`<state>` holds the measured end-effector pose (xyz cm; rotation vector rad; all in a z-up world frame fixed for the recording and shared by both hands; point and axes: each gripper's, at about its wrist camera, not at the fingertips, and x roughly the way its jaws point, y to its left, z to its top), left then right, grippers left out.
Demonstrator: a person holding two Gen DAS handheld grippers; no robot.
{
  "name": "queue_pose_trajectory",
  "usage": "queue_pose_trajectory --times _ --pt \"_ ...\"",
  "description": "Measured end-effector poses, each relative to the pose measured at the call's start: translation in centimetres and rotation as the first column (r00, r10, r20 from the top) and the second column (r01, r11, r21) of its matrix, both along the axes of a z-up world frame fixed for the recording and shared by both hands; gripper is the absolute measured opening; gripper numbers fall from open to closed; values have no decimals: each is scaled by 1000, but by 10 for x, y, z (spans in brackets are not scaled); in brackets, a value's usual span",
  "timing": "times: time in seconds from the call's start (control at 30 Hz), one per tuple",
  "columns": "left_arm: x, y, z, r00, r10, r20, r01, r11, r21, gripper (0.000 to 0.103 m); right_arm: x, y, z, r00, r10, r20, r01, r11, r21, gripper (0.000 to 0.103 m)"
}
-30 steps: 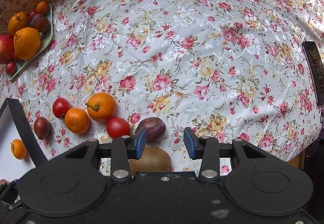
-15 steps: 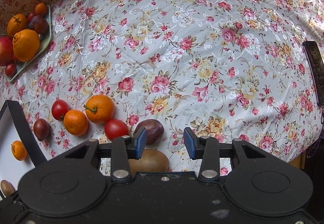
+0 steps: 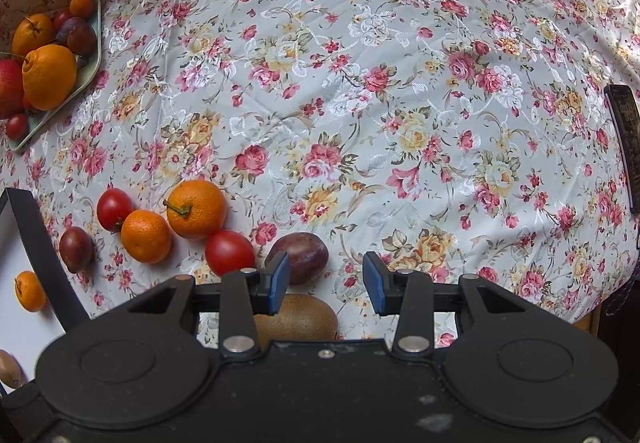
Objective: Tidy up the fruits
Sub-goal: 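Grasp a dark plum with the right tool while the left tool grasps a pear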
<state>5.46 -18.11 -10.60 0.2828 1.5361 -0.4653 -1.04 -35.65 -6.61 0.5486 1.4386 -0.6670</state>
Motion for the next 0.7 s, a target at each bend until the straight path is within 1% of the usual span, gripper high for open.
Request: queue_pose_trajectory --times 0.07,0.17,0.3,0.4,0.57,0.7 --pt "1 0 -2 1000 15 -8 -15 1000 -14 49 -1 -2 -2 1000 -7 -1 7 1000 2 43" --pt "2 0 -2 999 35 -8 -36 999 -25 49 -2 -4 -7 1000 -16 -2 16 1000 10 43" --pt "6 -5 -4 999 42 -9 -42 999 -26 49 -3 -8 -12 999 -47 16 46 997 63 43" --pt "5 -11 -5 1000 27 -6 -28 999 -18 49 -1 -8 -14 997 -66 36 62 993 99 43" --pt "3 -15 -8 1000 21 -10 -21 1000 -10 49 5 -4 -24 998 -56 8 55 995 80 43" --pt "5 -15 -9 1000 17 -11 -17 1000 -9 49 10 1 -36 999 -37 -11 38 995 90 43"
